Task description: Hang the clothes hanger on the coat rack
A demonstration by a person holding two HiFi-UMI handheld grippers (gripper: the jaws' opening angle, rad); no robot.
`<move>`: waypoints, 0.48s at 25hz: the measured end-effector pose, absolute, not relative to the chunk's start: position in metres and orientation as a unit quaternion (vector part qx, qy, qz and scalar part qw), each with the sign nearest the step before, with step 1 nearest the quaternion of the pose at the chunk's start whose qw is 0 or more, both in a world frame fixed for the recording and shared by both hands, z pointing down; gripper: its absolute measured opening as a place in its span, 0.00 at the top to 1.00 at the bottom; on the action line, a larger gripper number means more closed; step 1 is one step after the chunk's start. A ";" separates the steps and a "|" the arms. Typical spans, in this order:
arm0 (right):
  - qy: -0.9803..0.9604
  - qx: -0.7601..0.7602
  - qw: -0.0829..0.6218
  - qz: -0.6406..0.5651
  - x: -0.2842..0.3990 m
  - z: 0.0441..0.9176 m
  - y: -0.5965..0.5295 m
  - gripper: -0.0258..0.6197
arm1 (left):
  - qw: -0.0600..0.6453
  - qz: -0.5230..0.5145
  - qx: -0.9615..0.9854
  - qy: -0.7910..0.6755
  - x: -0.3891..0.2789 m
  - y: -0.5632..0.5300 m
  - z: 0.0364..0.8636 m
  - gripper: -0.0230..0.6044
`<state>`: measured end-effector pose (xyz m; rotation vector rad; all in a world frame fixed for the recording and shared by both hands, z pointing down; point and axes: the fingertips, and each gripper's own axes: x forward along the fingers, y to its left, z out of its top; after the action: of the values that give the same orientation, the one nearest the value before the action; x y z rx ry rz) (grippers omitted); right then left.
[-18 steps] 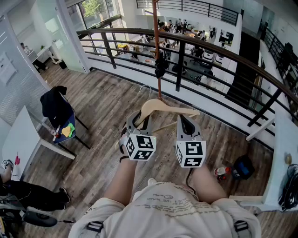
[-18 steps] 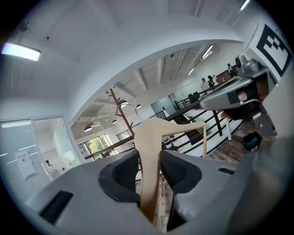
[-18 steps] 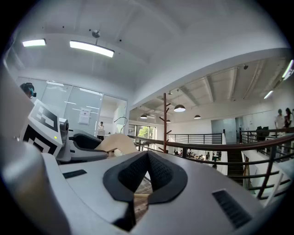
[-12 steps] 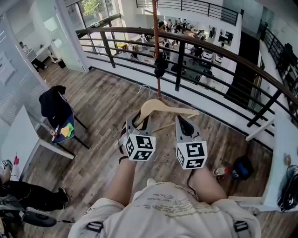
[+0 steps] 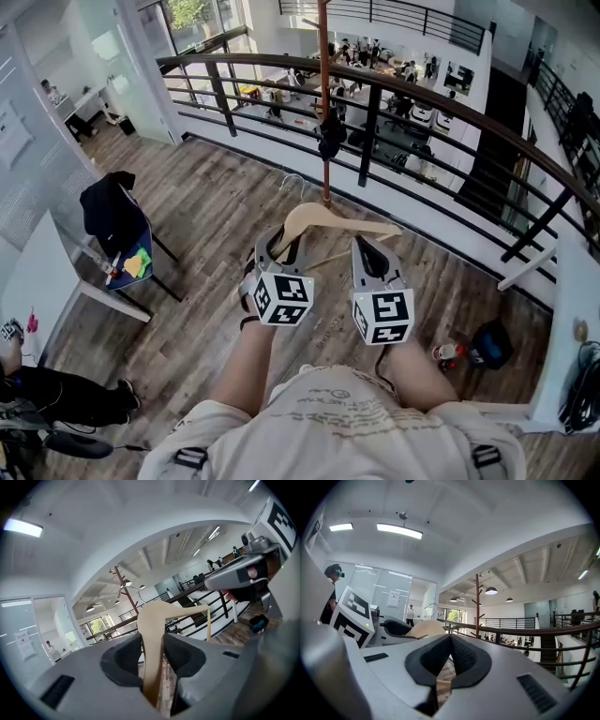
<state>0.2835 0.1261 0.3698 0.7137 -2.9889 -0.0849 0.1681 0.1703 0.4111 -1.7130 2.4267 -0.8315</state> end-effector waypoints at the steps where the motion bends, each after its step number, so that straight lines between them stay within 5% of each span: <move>1: -0.972 0.232 0.034 -0.024 0.279 0.371 0.126 0.96 | 0.029 -0.269 -0.555 0.787 0.163 0.171 0.411 0.73; 12: -0.972 0.224 0.050 -0.042 0.219 0.379 0.132 0.96 | 0.044 -0.276 -0.556 0.783 0.108 0.170 0.410 0.72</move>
<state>0.2189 0.1325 0.3793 0.6815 -2.9616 -0.1293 0.1078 0.1696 0.4102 -1.6985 2.3935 -0.8437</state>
